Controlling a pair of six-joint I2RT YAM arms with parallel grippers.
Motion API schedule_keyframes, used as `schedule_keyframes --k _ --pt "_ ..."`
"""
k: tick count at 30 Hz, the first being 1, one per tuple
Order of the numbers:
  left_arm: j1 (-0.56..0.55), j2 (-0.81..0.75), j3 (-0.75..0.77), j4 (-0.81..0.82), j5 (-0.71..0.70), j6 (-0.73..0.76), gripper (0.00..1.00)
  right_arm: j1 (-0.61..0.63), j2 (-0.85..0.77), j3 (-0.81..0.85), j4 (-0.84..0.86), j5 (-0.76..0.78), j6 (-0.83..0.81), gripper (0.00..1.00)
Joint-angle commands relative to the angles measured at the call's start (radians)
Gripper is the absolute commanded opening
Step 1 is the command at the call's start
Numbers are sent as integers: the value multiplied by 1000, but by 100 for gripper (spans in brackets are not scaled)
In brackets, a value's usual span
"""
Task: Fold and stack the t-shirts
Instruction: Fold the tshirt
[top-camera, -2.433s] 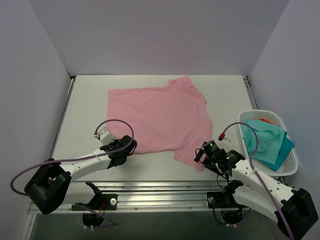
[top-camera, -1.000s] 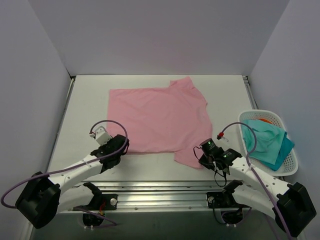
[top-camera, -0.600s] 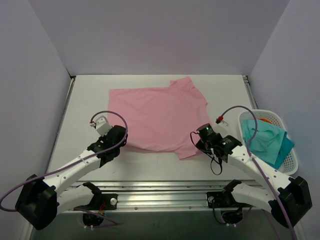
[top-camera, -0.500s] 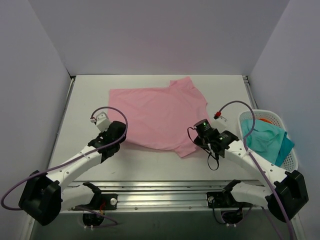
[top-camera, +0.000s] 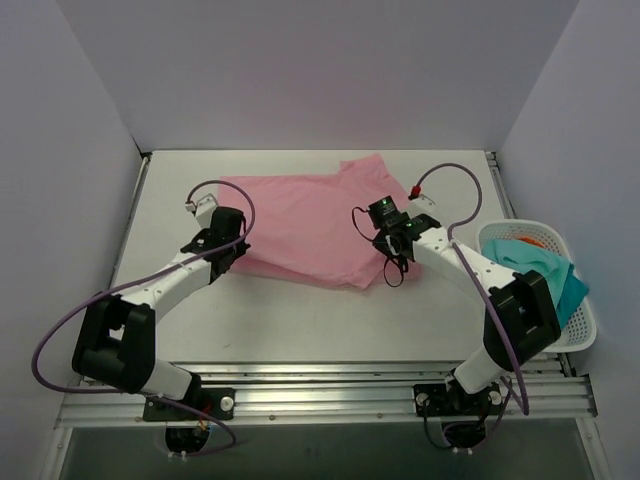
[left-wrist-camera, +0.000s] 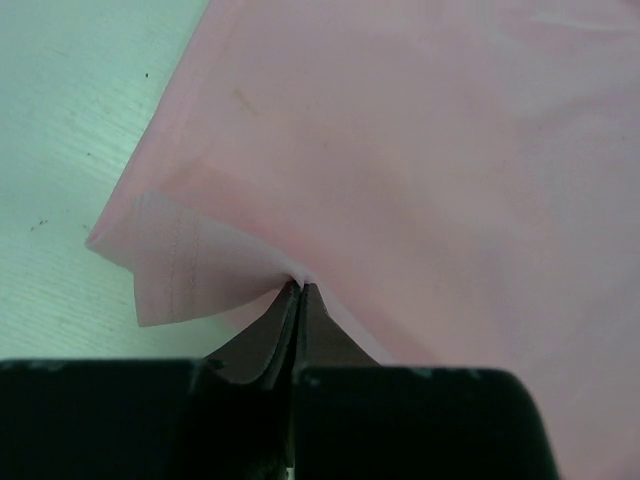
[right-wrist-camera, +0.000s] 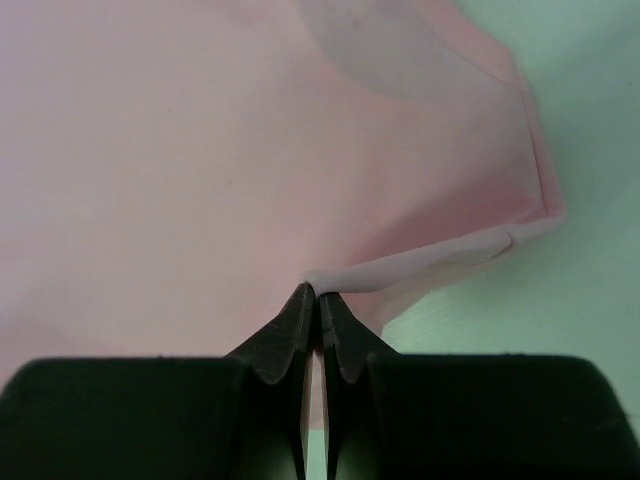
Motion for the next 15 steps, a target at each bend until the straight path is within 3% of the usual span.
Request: schedule_keyframes --k 1,15 --pt "43 52 75 62 75 44 2 -57 67 92 -14 26 -33 0" --pt "186 383 313 85 201 106 2 -174 514 442 -40 -47 -95 0"
